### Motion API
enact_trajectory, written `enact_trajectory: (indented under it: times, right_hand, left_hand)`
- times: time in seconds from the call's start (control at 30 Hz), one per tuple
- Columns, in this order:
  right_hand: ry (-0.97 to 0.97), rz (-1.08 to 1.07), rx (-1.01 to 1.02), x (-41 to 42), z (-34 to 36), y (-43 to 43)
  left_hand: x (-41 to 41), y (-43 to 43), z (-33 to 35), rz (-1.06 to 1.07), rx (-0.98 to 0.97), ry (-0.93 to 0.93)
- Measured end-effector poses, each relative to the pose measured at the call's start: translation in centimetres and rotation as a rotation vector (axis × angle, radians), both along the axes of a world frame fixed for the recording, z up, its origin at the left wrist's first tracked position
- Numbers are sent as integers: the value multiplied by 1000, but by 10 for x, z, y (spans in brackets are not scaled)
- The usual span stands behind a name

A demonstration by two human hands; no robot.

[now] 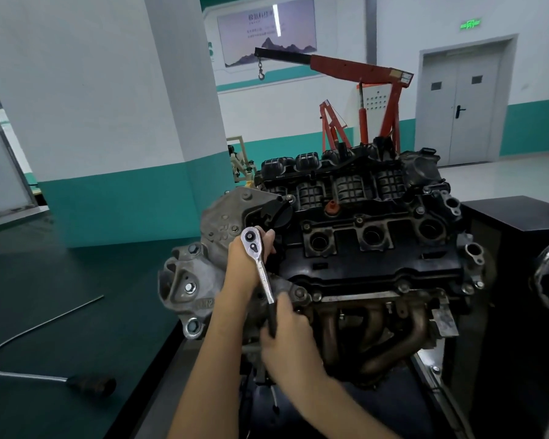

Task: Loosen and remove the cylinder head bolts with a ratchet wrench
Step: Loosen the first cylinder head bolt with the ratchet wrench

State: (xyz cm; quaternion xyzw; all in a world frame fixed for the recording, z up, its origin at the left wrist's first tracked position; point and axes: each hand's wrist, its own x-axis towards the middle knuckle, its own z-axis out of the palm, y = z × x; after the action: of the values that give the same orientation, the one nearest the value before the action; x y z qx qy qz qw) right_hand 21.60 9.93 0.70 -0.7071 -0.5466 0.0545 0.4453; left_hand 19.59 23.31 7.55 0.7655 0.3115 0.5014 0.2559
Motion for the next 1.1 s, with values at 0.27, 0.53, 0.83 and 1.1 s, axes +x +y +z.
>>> enact_trajectory:
  times: [0.27,0.53,0.83,1.1]
  right_hand:
    - [-474,144,-202,108,68,-21]
    - [-835,-18,-129,126,93,-12]
    - [30,20,39,-1,-4,4]
    - [-715,123,-230,137,93,-15]
  left_hand:
    - [-1,-3,3,-156,-158,-62]
    - [-1,-3,-2,-133,-166,-131]
    - [1,0,-4,-123,-50,-85]
    - [-3,-5,-4,-154,-142,-55]
